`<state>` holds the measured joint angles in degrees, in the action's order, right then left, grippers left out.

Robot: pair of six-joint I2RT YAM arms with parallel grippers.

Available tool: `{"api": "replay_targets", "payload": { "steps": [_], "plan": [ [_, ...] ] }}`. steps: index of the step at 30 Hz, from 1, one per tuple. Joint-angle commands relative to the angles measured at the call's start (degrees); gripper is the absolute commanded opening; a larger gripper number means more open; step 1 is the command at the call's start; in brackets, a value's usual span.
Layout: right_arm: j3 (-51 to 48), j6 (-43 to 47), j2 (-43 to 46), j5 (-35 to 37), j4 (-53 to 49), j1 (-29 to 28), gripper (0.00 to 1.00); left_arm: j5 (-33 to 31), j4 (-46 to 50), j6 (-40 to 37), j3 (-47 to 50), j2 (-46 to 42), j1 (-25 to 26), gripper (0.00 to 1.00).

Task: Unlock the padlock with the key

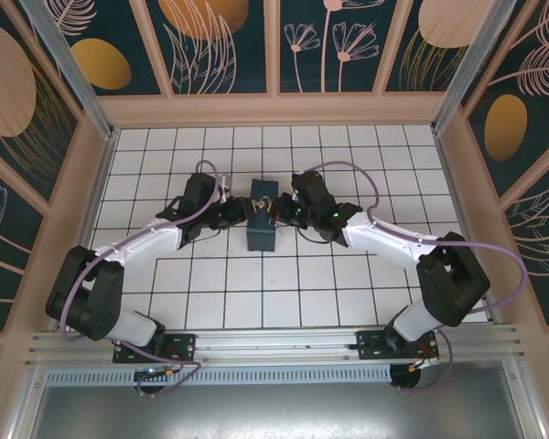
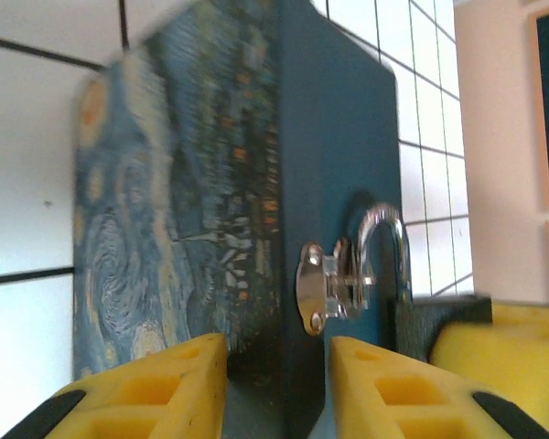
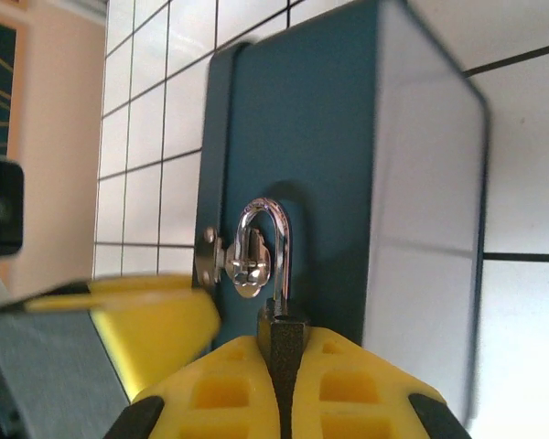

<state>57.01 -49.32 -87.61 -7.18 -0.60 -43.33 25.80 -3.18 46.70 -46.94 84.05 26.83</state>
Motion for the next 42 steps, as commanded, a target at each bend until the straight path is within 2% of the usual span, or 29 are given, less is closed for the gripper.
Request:
{"api": "replay_targets", "payload": {
  "steps": [1, 5, 11, 18, 20, 25, 28, 31, 33, 35, 39, 40, 42],
  "plan": [
    [3.8, -2.7, -1.5, 2.8, 3.5, -2.1, 0.0, 3.8, 1.5, -1.4, -0.6, -0.9, 1.5, 0.33],
    [7.6, -1.3, -3.8, 3.6, -0.1, -2.5, 0.0, 1.2, 3.2, -2.1, -1.0, -0.6, 1.6, 0.31],
    [8.3, 0.5, -4.0, 6.6, -1.8, -0.2, 0.0, -0.1, 2.2, -1.6, 0.4, -0.9, 1.5, 0.3],
    [6.4, 7.1, 1.5, 9.0, -6.7, 6.0, 0.0, 0.6, 2.1, -0.8, -0.5, -4.4, -0.9, 0.45],
    [3.7, 9.6, 4.2, 8.4, -8.3, 8.8, 0.0, 1.5, 2.0, -1.3, -1.1, -5.1, -1.9, 0.51],
    [-6.3, 12.6, 8.2, 4.6, -8.7, 16.0, 0.01, 1.0, 3.4, -2.7, -2.0, -4.2, -3.6, 0.55],
    [-13.6, 12.3, 7.9, 2.0, -4.4, 19.1, 0.04, 0.0, 2.7, -4.1, -2.0, -2.7, -3.9, 0.56],
    [-19.1, 12.3, 6.2, 0.9, 1.2, 20.7, 0.08, 1.7, -0.4, -4.1, -1.8, -1.0, -4.3, 0.57],
    [-20.7, 13.3, 5.0, 1.4, 2.9, 21.0, 0.14, 2.3, -1.9, -3.6, -2.0, -0.4, -4.3, 0.57],
    [-21.1, 14.2, 4.0, 1.7, 3.0, 21.1, 0.29, 2.4, -2.4, -3.3, -2.3, 0.2, -4.3, 0.57],
    [-21.0, 14.1, 6.3, 4.0, 0.5, 21.8, 0.47, 1.9, -1.6, -3.6, -3.5, 1.0, -4.3, 0.58],
    [-20.3, 14.5, 7.6, 4.5, -0.7, 22.1, 0.55, 2.0, -1.5, -3.7, -3.9, 1.3, -4.3, 0.58],
    [-17.9, 16.1, 9.5, 5.7, -3.3, 22.3, 0.61, 2.1, -1.6, -3.4, -4.5, 1.7, -4.3, 0.58]
  ]
}}
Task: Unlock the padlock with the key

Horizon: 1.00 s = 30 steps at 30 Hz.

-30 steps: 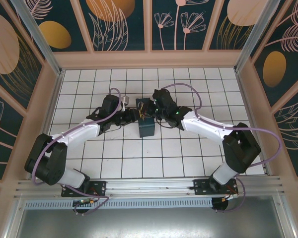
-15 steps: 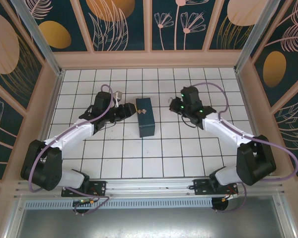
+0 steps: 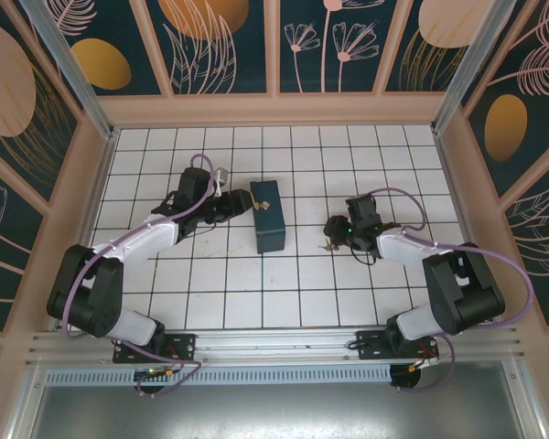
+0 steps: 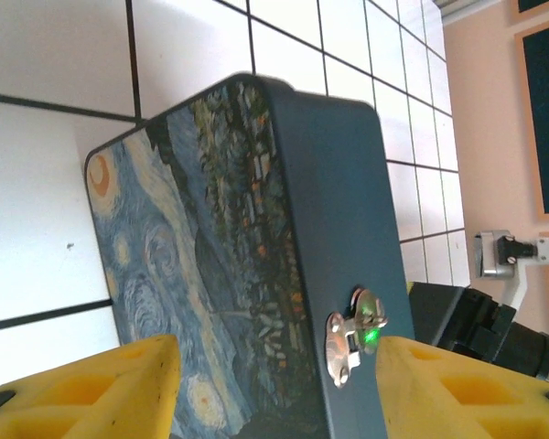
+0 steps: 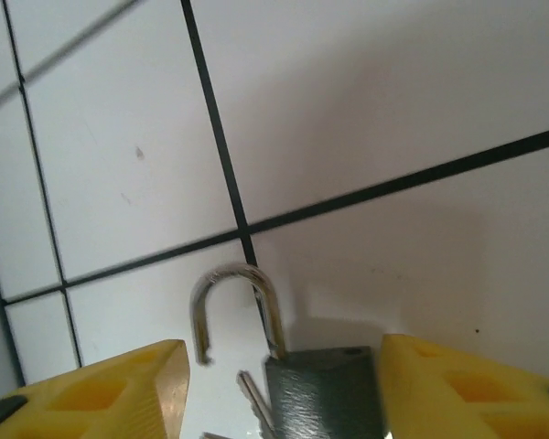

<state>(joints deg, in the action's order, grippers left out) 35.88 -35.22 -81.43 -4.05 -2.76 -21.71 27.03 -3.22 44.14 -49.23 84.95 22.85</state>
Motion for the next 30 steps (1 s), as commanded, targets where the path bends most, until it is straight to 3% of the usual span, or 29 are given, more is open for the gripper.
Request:
{"api": "replay_targets", "payload": {
  "steps": [1, 4, 6, 7, 10, 12, 24, 30],
  "plan": [
    [4.7, 3.0, 4.1, 2.5, -1.9, 0.6, 0.61, 0.9, -1.6, -0.6, -2.4, 1.1, -0.4, 0.58],
    [8.3, 3.9, 4.0, 0.0, -1.7, -0.2, 0.61, 1.7, -1.9, -0.3, -3.2, 1.7, -0.4, 0.58],
    [8.8, 4.0, 2.2, -5.7, 3.2, -2.2, 0.57, 2.6, -2.6, 0.0, -3.6, 2.1, -0.4, 0.59],
    [8.2, 2.8, 0.7, -9.2, 7.8, -3.5, 0.52, 3.3, -3.3, 0.5, -3.6, 2.5, -0.3, 0.59],
    [9.0, -2.3, -6.9, -13.8, 16.0, -5.9, 0.25, 5.9, -6.2, 3.1, -2.7, 3.5, -0.3, 0.58],
    [10.5, -3.2, -11.6, -14.1, 18.0, -7.2, 0.16, 6.6, -7.8, 4.6, -1.5, 3.1, -0.4, 0.58],
    [14.7, -9.9, -24.0, -21.6, 29.5, -12.0, 0.1, 9.8, -13.1, 9.1, 2.6, 2.1, 0.0, 0.58],
    [21.5, -11.9, -31.8, -22.8, 32.1, -15.0, 0.1, 8.1, -8.1, 6.9, 0.0, 0.2, -0.2, 0.58]
  ]
}}
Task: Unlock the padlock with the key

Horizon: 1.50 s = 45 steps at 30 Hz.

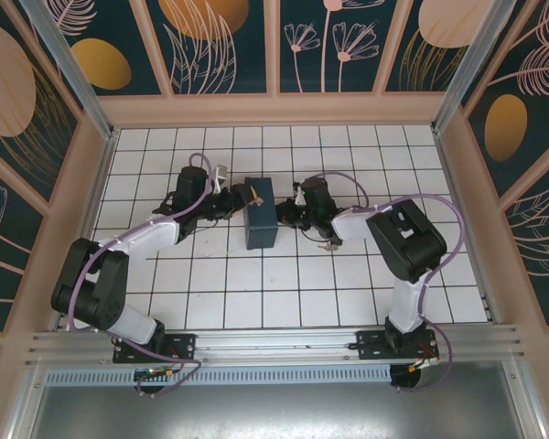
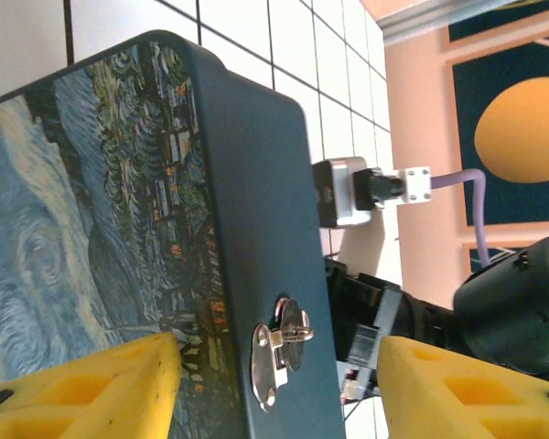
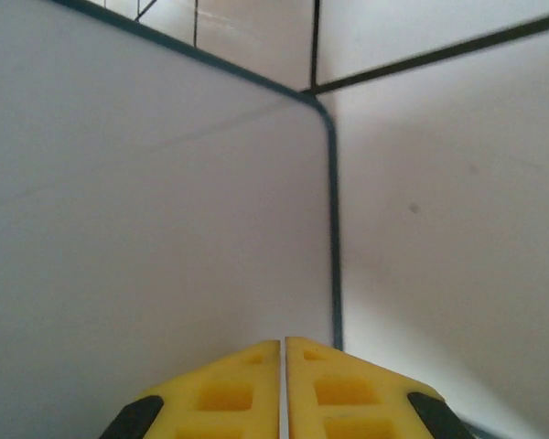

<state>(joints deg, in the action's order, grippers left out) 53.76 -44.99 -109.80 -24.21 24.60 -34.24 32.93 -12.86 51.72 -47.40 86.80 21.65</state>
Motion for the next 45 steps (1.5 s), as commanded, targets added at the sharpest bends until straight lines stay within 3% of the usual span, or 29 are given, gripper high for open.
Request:
{"api": "replay_targets", "payload": {
  "steps": [1, 7, 17, 22, 30, 33, 34, 35, 38, 41, 45],
  "plan": [
    [4.9, -2.5, -4.7, -2.9, 5.1, -2.9, 0.1, 1.8, 2.8, -1.4, -2.5, -1.9, 0.9, 0.58],
    [9.4, -2.0, -7.8, -1.8, 3.0, -4.6, 0.15, -1.0, 7.7, -3.9, -5.1, -1.7, 0.7, 0.59],
    [5.9, 6.9, -1.1, 9.9, -16.6, -0.6, 0.32, -3.5, 6.7, -4.1, -5.0, 1.5, -0.2, 0.58],
    [9.8, 14.2, 0.3, 20.4, -31.5, -0.9, 0.36, -4.5, 7.6, -5.3, -6.7, 2.4, -0.9, 0.58],
    [8.4, 17.9, 5.6, 27.2, -37.2, -0.6, 0.41, -8.1, 11.1, -9.0, -8.0, 1.8, -2.2, 0.58],
    [6.1, 20.3, 10.7, 23.2, -34.6, 0.3, 0.55, -16.9, 16.6, -15.6, -10.5, 0.5, -2.6, 0.64],
    [5.8, 21.4, 12.2, 22.9, -34.7, 0.8, 0.89, -20.1, 17.2, -17.8, -10.5, 0.0, -2.7, 0.74],
    [5.6, 22.0, 13.4, 23.0, -34.8, 1.6, 0.99, -22.4, 17.0, -18.8, -9.9, -0.7, -3.0, 0.96],
    [3.5, 23.6, 17.7, 23.9, -33.8, 6.1, 0.99, -27.2, 12.9, -20.2, -6.2, -4.2, -5.9, 0.99],
    [-1.3, 27.4, 24.9, 33.5, -29.4, 11.1, 0.99, -38.8, 7.7, -23.2, -1.7, -8.5, -7.6, 0.99],
    [-12.2, 34.9, 35.7, 43.5, -16.8, 18.0, 0.99, -54.9, -5.4, -36.8, 7.9, -10.5, -9.7, 0.99]
  ]
}}
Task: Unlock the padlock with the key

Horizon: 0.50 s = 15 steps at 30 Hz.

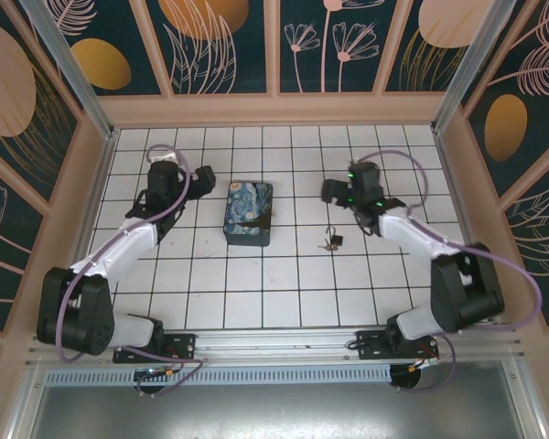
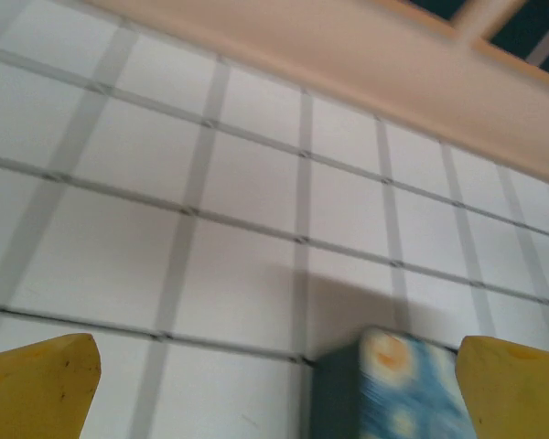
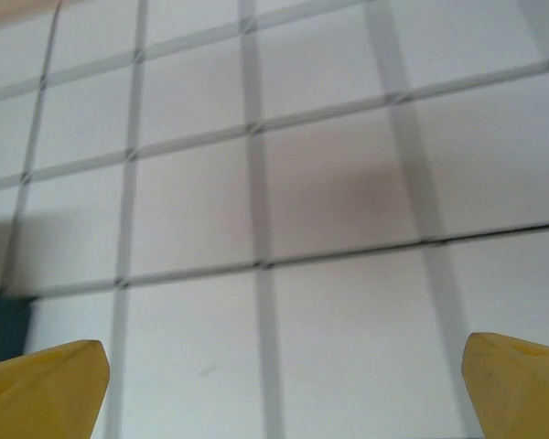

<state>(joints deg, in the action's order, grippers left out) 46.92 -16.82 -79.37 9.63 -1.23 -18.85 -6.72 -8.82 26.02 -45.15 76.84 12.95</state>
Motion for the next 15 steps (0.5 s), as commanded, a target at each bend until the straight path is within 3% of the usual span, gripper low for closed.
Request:
{"api": "replay_targets", "payload": {
  "steps": [1, 6, 9, 13, 15],
  "plan": [
    [-7.6, 7.5, 7.1, 10.7, 11.6, 4.8, 0.99, -15.8, -14.4, -14.8, 9.4, -1.6, -2.1, 0.99],
    [-15.9, 9.1, 9.8, 7.9, 19.5, 12.5, 0.99, -9.4, -35.9, -28.4, 23.9, -4.2, -6.2, 0.99],
    [-22.0, 9.6, 7.9, 5.7, 29.8, 14.4, 0.99, -5.9, -46.3, -23.1, 26.7, 1.2, -8.9, 0.99],
    [-33.3, 11.5, 3.9, 5.0, 56.8, 15.2, 0.99, -3.0, -58.1, -23.0, 30.1, 6.0, -10.5, 0.99],
    [-35.2, 13.5, 2.4, 4.0, 64.7, 15.7, 0.99, -0.9, -65.9, -21.9, 32.7, 9.9, -12.0, 0.99]
  ]
}}
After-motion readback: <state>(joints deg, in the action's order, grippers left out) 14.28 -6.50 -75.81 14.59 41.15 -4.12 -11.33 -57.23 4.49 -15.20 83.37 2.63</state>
